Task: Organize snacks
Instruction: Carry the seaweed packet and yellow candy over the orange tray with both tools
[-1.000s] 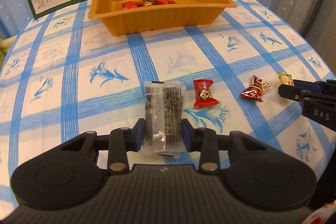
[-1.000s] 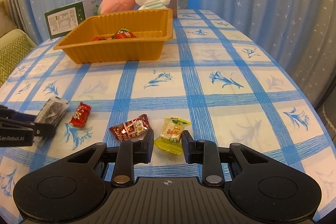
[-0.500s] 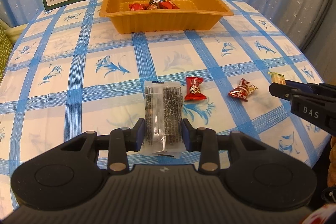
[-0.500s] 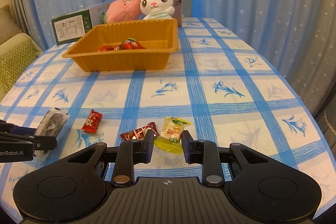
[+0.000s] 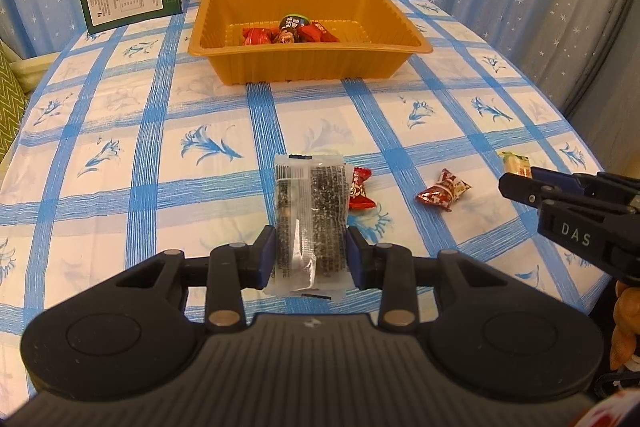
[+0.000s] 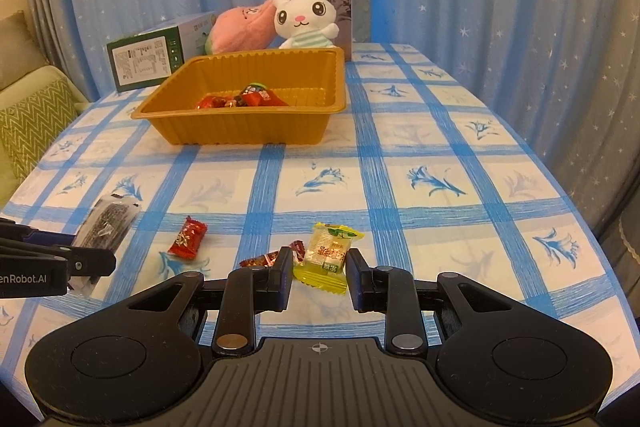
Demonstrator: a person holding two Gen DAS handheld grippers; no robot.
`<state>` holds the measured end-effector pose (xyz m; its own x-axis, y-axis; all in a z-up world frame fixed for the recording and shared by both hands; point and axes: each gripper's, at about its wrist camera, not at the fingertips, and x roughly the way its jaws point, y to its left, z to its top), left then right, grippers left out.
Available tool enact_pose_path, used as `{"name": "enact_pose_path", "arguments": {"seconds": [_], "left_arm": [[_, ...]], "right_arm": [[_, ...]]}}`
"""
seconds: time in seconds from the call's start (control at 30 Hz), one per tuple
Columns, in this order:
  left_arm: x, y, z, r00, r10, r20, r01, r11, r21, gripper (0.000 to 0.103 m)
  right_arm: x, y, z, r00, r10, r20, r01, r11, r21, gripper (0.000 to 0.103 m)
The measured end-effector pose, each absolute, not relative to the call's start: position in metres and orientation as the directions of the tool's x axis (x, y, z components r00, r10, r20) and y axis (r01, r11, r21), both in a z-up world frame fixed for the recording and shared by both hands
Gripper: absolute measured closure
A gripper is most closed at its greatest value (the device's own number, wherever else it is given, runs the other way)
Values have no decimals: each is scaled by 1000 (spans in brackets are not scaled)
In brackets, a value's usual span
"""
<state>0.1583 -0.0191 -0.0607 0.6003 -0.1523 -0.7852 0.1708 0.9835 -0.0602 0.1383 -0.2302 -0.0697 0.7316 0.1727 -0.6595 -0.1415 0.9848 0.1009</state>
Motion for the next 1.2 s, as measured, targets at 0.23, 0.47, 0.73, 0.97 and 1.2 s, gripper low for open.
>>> {"name": "enact_pose_path", "arguments": {"seconds": [0.23, 0.47, 0.73, 0.97, 1.2], "left_arm": [[162, -18, -55, 610, -155, -777, 167, 984, -66, 70], [168, -20, -49, 617, -162, -770, 171, 983, -70, 70], [176, -24, -40, 628, -170, -759, 180, 981, -72, 70], [185, -25, -34, 637, -178, -750, 185, 980, -75, 70], [198, -24, -28, 644, -176, -744, 180, 981, -76, 70]], "right_arm": [[143, -226, -66, 725, 190, -662, -161, 981, 107, 74], [150, -223, -62, 718, 209, -664, -173, 977, 121, 74], [158, -223, -57, 722, 218, -656, -178, 976, 129, 74], [168, -223, -51, 728, 225, -648, -184, 974, 132, 74], [183, -223, -46, 734, 232, -638, -195, 972, 130, 74]]}}
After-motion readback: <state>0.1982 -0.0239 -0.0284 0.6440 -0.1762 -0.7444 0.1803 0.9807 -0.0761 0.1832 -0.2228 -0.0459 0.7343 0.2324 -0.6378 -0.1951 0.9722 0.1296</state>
